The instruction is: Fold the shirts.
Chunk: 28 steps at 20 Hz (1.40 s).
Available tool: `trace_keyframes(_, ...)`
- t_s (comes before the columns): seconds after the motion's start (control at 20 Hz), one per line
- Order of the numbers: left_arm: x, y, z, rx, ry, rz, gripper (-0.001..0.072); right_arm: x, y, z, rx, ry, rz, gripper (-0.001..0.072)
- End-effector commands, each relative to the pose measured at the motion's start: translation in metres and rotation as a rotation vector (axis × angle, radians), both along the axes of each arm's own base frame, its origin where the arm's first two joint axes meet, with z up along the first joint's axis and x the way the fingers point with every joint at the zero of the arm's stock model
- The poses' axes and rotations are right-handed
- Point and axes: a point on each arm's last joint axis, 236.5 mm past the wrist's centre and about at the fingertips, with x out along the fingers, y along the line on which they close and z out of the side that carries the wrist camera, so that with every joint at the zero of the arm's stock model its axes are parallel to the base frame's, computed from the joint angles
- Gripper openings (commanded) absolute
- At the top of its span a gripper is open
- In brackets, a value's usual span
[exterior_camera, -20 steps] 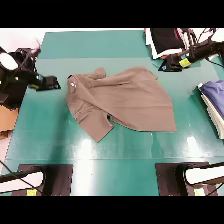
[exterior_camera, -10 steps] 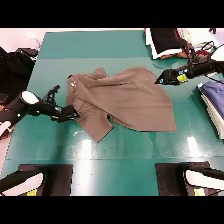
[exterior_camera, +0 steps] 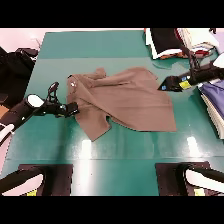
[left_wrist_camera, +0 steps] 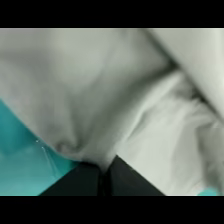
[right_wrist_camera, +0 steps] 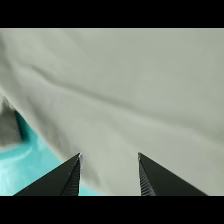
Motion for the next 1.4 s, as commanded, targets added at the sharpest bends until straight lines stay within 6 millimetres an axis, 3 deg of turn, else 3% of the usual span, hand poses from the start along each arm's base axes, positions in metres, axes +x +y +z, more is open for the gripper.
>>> trace_keyframes(0.0,0.010,0.004,0.020,0.051,-0.041,-0.054,0.0029,-0.036,-0.033,-0.026,0.001,0.084,-0.081,0.0406)
trace_keyframes(0.15,0.015,0.006,0.028,0.074,-0.058,-0.076,0.0029,-0.086,-0.084,-0.068,-0.030,0.213,-0.239,0.0411)
trace_keyframes(0.25,0.014,0.007,0.028,0.078,-0.058,-0.077,0.0029,-0.121,-0.114,-0.098,-0.034,0.311,-0.361,0.0569)
trace_keyframes(0.35,0.014,0.007,0.028,0.078,-0.057,-0.077,0.0029,-0.144,-0.126,-0.120,0.037,0.393,-0.473,0.0545)
trace_keyframes(0.45,0.014,0.007,0.028,0.077,-0.057,-0.077,0.0028,-0.160,-0.124,-0.139,0.113,0.460,-0.512,0.0466)
trace_keyframes(0.55,0.014,0.007,0.028,0.078,-0.057,-0.077,0.0029,-0.161,-0.110,-0.151,0.200,0.489,-0.512,0.0449)
trace_keyframes(0.7,0.014,0.006,0.027,0.077,-0.056,-0.077,0.0029,-0.142,-0.093,-0.162,0.248,0.475,-0.502,0.0445)
trace_keyframes(0.75,0.014,0.006,0.028,0.077,-0.056,-0.077,0.0029,-0.135,-0.089,-0.165,0.240,0.464,-0.488,0.0386)
trace_keyframes(0.85,0.014,0.006,0.028,0.077,-0.056,-0.077,0.0029,-0.122,-0.083,-0.167,0.204,0.432,-0.447,0.0364)
trace_keyframes(0.9,0.013,0.006,0.028,0.076,-0.053,-0.079,0.0029,-0.113,-0.079,-0.166,0.191,0.409,-0.427,0.0307)
trace_keyframes(1.05,0.011,0.003,0.037,0.070,-0.042,-0.105,0.0029,-0.088,-0.072,-0.151,0.147,0.318,-0.361,0.0018)
trace_keyframes(1.15,0.019,-0.001,0.063,0.062,-0.087,-0.123,0.0028,-0.068,-0.066,-0.124,0.118,0.218,-0.307,0.0014)
trace_keyframes(1.25,0.034,-0.002,0.125,0.059,-0.243,-0.121,0.0028,-0.043,-0.064,-0.072,0.086,0.053,-0.263,0.0014)
trace_keyframes(1.35,0.040,0.004,0.218,0.082,-0.474,-0.113,0.0028,-0.017,-0.067,0.007,0.042,-0.175,-0.233,0.0014)
